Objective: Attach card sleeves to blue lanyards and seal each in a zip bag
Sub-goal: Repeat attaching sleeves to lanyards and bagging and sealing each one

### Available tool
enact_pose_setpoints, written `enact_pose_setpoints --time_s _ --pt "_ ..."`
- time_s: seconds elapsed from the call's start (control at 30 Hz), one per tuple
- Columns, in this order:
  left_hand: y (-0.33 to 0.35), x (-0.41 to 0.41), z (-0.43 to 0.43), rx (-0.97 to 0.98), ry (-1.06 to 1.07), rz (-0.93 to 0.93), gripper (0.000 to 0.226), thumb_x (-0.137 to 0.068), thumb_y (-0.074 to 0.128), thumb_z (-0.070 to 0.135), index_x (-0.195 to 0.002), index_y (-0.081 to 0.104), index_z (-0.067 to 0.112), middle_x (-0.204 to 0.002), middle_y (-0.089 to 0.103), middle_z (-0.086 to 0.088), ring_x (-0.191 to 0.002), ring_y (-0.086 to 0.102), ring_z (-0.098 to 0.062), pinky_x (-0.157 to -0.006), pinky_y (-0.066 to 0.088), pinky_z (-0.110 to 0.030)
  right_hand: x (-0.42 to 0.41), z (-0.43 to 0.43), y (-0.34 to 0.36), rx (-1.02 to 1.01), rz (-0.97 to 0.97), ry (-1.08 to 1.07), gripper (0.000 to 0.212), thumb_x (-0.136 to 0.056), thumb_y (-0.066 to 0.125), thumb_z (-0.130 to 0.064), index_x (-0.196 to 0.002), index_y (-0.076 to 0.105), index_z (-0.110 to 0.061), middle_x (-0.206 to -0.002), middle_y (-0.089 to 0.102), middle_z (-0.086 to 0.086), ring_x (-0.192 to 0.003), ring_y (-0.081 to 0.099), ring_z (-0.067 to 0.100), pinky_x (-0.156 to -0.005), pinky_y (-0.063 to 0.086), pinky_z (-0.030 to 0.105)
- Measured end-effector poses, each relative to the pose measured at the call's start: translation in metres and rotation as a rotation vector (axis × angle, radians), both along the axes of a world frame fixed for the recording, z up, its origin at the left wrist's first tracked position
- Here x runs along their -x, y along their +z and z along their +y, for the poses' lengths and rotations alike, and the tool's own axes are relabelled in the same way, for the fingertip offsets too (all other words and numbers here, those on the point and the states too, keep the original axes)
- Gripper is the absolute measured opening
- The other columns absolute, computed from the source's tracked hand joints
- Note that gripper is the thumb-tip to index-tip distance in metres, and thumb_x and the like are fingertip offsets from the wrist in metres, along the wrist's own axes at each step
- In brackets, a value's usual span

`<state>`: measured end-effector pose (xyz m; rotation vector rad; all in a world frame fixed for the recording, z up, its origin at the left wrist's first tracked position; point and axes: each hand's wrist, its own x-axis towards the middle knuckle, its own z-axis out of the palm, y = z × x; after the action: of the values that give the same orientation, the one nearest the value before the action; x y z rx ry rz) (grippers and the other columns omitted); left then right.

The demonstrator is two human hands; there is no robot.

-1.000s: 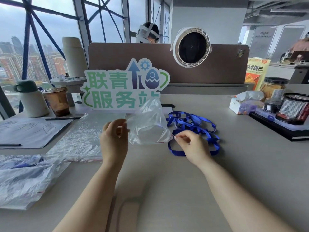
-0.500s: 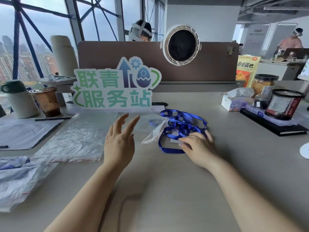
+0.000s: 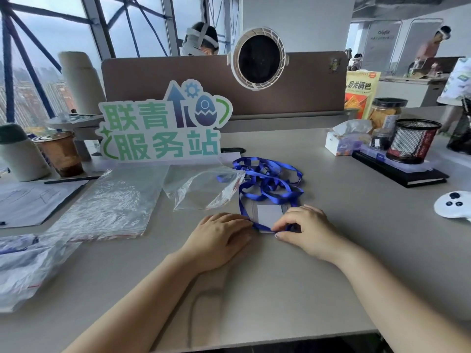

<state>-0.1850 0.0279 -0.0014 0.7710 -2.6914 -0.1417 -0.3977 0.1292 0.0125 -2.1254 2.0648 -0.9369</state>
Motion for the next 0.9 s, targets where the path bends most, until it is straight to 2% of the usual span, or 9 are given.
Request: enact_pose_setpoints --time_s 0.13,0.23,0.37,0.5,0.57,0.6,0.7,0.8,0.9 --pt "0.004 -0.002 0.007 -0.047 0.006 0.023 0.058 -0.075 0.031 0.072 -0.122 0.054 0.046 -0.121 0.054 0.014 -0.116 0.046 -0.01 -0.101 0.033 -0.028 -0.008 0.011 -0.004 -0.052 -0.094 0.102 0.008 -0.073 0.073 -0.033 -0.08 0.074 -0.033 -0.075 0.067 -0.016 -0.078 0.055 0.005 -0.078 0.041 0.021" --pt "0.005 -0.002 0.009 -0.072 -0.015 0.066 0.052 -0.073 0.038 0.072 -0.111 0.062 0.046 -0.113 0.055 0.016 -0.11 0.049 -0.011 -0.099 0.036 -0.032 0.0 0.016 -0.007 -0.014 -0.186 0.0 0.006 -0.076 0.07 -0.036 -0.08 0.072 -0.032 -0.08 0.068 -0.013 -0.082 0.059 0.006 -0.081 0.048 0.031" --pt "0.005 -0.002 0.008 -0.054 -0.062 0.13 0.039 -0.077 0.048 0.065 -0.094 0.065 0.035 -0.11 0.063 0.023 -0.11 0.055 -0.006 -0.097 0.04 -0.033 0.011 0.02 -0.005 -0.033 -0.022 -0.19 0.01 -0.086 0.062 -0.032 -0.09 0.071 -0.031 -0.092 0.068 -0.015 -0.09 0.059 0.009 -0.084 0.045 0.029" --pt "0.007 0.0 0.014 -0.045 -0.046 0.186 0.038 -0.079 0.046 0.063 -0.09 0.064 0.032 -0.092 0.066 0.019 -0.096 0.059 -0.006 -0.093 0.039 -0.028 0.011 0.016 -0.001 0.039 0.07 -0.409 0.013 -0.086 0.061 -0.035 -0.082 0.069 -0.025 -0.078 0.069 -0.009 -0.08 0.062 0.018 -0.077 0.037 0.025" --pt "0.011 0.001 0.013 -0.047 0.01 0.23 0.034 -0.08 0.047 0.06 -0.096 0.063 0.034 -0.098 0.064 0.018 -0.099 0.058 -0.009 -0.093 0.043 -0.034 0.016 0.01 -0.001 0.014 0.059 -0.48 0.013 -0.085 0.061 -0.037 -0.088 0.066 -0.025 -0.083 0.069 -0.01 -0.086 0.062 0.017 -0.082 0.038 0.028" --pt "0.014 0.003 0.012 -0.039 0.056 0.209 0.034 -0.082 0.049 0.057 -0.105 0.061 0.035 -0.11 0.062 0.015 -0.108 0.054 -0.011 -0.096 0.041 -0.035 0.019 0.006 -0.001 0.023 0.046 -0.498 0.013 -0.085 0.062 -0.036 -0.093 0.065 -0.026 -0.088 0.068 -0.009 -0.089 0.062 0.017 -0.084 0.037 0.029" --pt "0.025 0.008 0.007 -0.116 0.251 0.057 0.056 -0.088 0.052 0.053 -0.138 0.037 0.034 -0.143 0.041 0.007 -0.133 0.034 -0.02 -0.107 0.029 -0.035 0.025 -0.011 0.001 0.074 0.023 -0.48 0.028 -0.084 0.063 -0.032 -0.111 0.062 -0.025 -0.11 0.064 -0.005 -0.103 0.059 0.02 -0.088 0.04 0.033" --pt "0.022 0.02 0.002 -0.146 0.318 0.022 0.059 -0.09 0.045 0.053 -0.143 0.028 0.035 -0.147 0.037 0.007 -0.134 0.032 -0.022 -0.108 0.028 -0.035 0.022 -0.031 0.006 0.037 0.007 -0.396 0.032 -0.09 0.054 -0.033 -0.121 0.059 -0.029 -0.125 0.06 -0.009 -0.114 0.054 0.019 -0.093 0.04 0.032" --pt "0.012 0.026 0.003 -0.039 0.295 -0.024 0.049 -0.092 0.038 0.053 -0.139 0.032 0.04 -0.138 0.046 0.013 -0.126 0.038 -0.02 -0.104 0.031 -0.032 0.021 -0.049 0.005 -0.039 0.081 -0.375 0.027 -0.093 0.047 -0.042 -0.113 0.064 -0.036 -0.119 0.063 -0.014 -0.113 0.055 0.015 -0.088 0.04 0.029"
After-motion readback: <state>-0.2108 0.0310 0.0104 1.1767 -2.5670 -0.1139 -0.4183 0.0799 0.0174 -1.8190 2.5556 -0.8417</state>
